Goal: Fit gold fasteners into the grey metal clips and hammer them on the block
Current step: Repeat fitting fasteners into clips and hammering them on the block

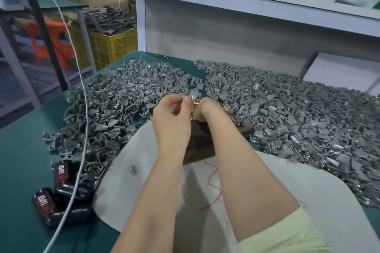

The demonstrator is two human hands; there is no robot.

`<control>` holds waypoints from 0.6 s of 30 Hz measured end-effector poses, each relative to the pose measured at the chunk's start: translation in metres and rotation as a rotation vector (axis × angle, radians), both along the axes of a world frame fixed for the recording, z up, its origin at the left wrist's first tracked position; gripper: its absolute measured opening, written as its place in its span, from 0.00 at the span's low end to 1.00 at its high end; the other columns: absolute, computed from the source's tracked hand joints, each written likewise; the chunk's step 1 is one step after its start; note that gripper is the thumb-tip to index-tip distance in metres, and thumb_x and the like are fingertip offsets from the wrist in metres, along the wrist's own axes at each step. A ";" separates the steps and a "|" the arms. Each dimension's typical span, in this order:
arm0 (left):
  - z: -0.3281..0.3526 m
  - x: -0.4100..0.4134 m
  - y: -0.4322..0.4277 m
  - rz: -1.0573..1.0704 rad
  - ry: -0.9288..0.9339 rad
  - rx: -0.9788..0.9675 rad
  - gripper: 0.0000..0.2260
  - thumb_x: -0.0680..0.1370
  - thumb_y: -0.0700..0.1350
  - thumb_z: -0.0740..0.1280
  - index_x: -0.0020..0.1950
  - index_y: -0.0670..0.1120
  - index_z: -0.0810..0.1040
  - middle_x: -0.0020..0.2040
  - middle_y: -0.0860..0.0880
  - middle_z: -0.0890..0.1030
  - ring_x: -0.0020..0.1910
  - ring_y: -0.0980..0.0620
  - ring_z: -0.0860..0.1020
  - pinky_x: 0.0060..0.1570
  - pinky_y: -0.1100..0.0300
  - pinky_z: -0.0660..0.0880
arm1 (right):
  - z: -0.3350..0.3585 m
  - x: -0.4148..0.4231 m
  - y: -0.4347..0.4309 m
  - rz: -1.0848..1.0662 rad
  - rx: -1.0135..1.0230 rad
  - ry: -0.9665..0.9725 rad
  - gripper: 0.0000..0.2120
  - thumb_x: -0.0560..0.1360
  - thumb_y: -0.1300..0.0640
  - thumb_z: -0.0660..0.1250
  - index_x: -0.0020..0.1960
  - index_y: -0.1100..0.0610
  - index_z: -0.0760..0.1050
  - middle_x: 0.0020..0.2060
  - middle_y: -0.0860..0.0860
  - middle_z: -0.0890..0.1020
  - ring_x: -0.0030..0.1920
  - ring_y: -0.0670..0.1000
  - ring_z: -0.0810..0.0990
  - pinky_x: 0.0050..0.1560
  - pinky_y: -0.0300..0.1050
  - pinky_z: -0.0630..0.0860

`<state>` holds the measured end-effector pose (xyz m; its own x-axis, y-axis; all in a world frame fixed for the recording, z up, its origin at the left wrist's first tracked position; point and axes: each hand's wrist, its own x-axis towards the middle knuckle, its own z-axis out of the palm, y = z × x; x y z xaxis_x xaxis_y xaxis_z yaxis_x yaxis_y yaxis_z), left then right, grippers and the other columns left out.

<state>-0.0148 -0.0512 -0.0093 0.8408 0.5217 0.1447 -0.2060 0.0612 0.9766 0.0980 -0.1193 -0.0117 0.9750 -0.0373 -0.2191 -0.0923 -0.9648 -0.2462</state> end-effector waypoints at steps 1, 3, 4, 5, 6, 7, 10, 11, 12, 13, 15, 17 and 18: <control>0.000 0.000 0.000 -0.007 0.007 0.021 0.04 0.77 0.44 0.68 0.49 0.44 0.79 0.46 0.47 0.84 0.48 0.51 0.82 0.56 0.51 0.77 | -0.001 0.000 -0.004 -0.047 0.067 -0.057 0.18 0.74 0.61 0.64 0.64 0.62 0.70 0.58 0.58 0.77 0.58 0.58 0.76 0.59 0.53 0.74; -0.001 -0.001 0.000 -0.026 0.021 0.124 0.04 0.78 0.43 0.67 0.50 0.44 0.78 0.46 0.48 0.83 0.48 0.52 0.82 0.55 0.55 0.76 | 0.001 -0.005 -0.014 -0.085 0.198 -0.211 0.12 0.75 0.60 0.64 0.57 0.61 0.75 0.54 0.56 0.80 0.54 0.56 0.78 0.53 0.47 0.75; -0.002 -0.001 -0.001 -0.041 0.029 0.194 0.04 0.78 0.43 0.67 0.50 0.45 0.78 0.46 0.49 0.83 0.48 0.53 0.81 0.55 0.57 0.76 | 0.003 -0.010 -0.021 -0.081 0.293 -0.301 0.08 0.76 0.60 0.65 0.53 0.60 0.77 0.53 0.55 0.81 0.52 0.54 0.79 0.51 0.45 0.74; -0.002 -0.002 -0.001 -0.060 0.040 0.269 0.04 0.77 0.44 0.67 0.50 0.45 0.79 0.46 0.50 0.83 0.48 0.53 0.81 0.54 0.56 0.76 | 0.008 -0.018 -0.028 -0.067 0.413 -0.361 0.05 0.76 0.61 0.65 0.50 0.59 0.78 0.51 0.54 0.82 0.51 0.53 0.79 0.50 0.44 0.74; -0.003 -0.003 -0.002 -0.083 0.054 0.348 0.04 0.77 0.45 0.68 0.50 0.46 0.79 0.46 0.50 0.83 0.48 0.53 0.80 0.54 0.55 0.76 | 0.013 -0.026 -0.036 -0.068 0.540 -0.391 0.04 0.76 0.61 0.66 0.48 0.57 0.79 0.50 0.54 0.82 0.50 0.52 0.79 0.52 0.45 0.75; -0.004 -0.003 -0.004 -0.106 0.073 0.434 0.04 0.77 0.46 0.68 0.49 0.47 0.80 0.46 0.51 0.83 0.49 0.52 0.80 0.54 0.54 0.75 | 0.017 -0.035 -0.044 -0.078 0.657 -0.399 0.03 0.75 0.61 0.66 0.46 0.55 0.78 0.48 0.53 0.82 0.50 0.52 0.80 0.55 0.47 0.76; -0.008 -0.003 -0.010 -0.111 0.194 0.785 0.04 0.77 0.50 0.67 0.49 0.52 0.80 0.53 0.51 0.79 0.55 0.48 0.75 0.57 0.52 0.69 | 0.024 -0.067 -0.070 -0.095 0.873 -0.383 0.08 0.75 0.63 0.67 0.42 0.51 0.77 0.43 0.51 0.83 0.45 0.49 0.81 0.52 0.47 0.79; -0.008 -0.004 -0.011 -0.105 0.240 0.882 0.04 0.77 0.50 0.66 0.50 0.54 0.80 0.54 0.51 0.77 0.57 0.47 0.73 0.57 0.52 0.66 | 0.022 -0.077 -0.077 -0.096 0.924 -0.360 0.08 0.75 0.64 0.66 0.42 0.52 0.78 0.40 0.50 0.82 0.42 0.47 0.80 0.48 0.45 0.80; -0.008 -0.004 -0.011 -0.112 0.278 0.946 0.04 0.77 0.51 0.66 0.50 0.55 0.80 0.54 0.51 0.76 0.58 0.46 0.71 0.56 0.52 0.63 | 0.020 -0.087 -0.082 -0.100 0.967 -0.337 0.08 0.75 0.65 0.66 0.43 0.53 0.78 0.37 0.49 0.82 0.38 0.45 0.79 0.44 0.42 0.81; -0.008 -0.004 -0.012 -0.127 0.305 0.981 0.04 0.77 0.51 0.66 0.50 0.56 0.80 0.54 0.51 0.75 0.58 0.46 0.70 0.55 0.53 0.61 | 0.016 -0.095 -0.086 -0.107 0.998 -0.323 0.08 0.75 0.66 0.66 0.43 0.55 0.78 0.35 0.48 0.81 0.36 0.44 0.79 0.40 0.38 0.80; -0.009 -0.005 -0.012 -0.150 0.322 1.001 0.04 0.77 0.51 0.66 0.50 0.56 0.80 0.54 0.51 0.75 0.59 0.46 0.69 0.54 0.53 0.59 | 0.009 -0.105 -0.087 -0.117 1.056 -0.321 0.07 0.75 0.68 0.65 0.43 0.58 0.77 0.35 0.50 0.80 0.34 0.44 0.77 0.35 0.33 0.76; -0.009 -0.005 -0.013 -0.155 0.314 0.998 0.05 0.77 0.50 0.66 0.51 0.56 0.81 0.54 0.51 0.76 0.58 0.46 0.70 0.54 0.53 0.59 | 0.005 -0.108 -0.084 -0.111 1.089 -0.346 0.06 0.76 0.69 0.63 0.45 0.59 0.75 0.35 0.52 0.78 0.33 0.44 0.75 0.35 0.32 0.74; -0.009 -0.005 -0.013 -0.156 0.312 0.998 0.05 0.77 0.49 0.66 0.51 0.55 0.81 0.54 0.51 0.76 0.58 0.46 0.70 0.54 0.52 0.59 | 0.004 -0.108 -0.083 -0.107 1.073 -0.367 0.06 0.76 0.69 0.63 0.46 0.59 0.75 0.35 0.52 0.78 0.33 0.45 0.75 0.36 0.33 0.73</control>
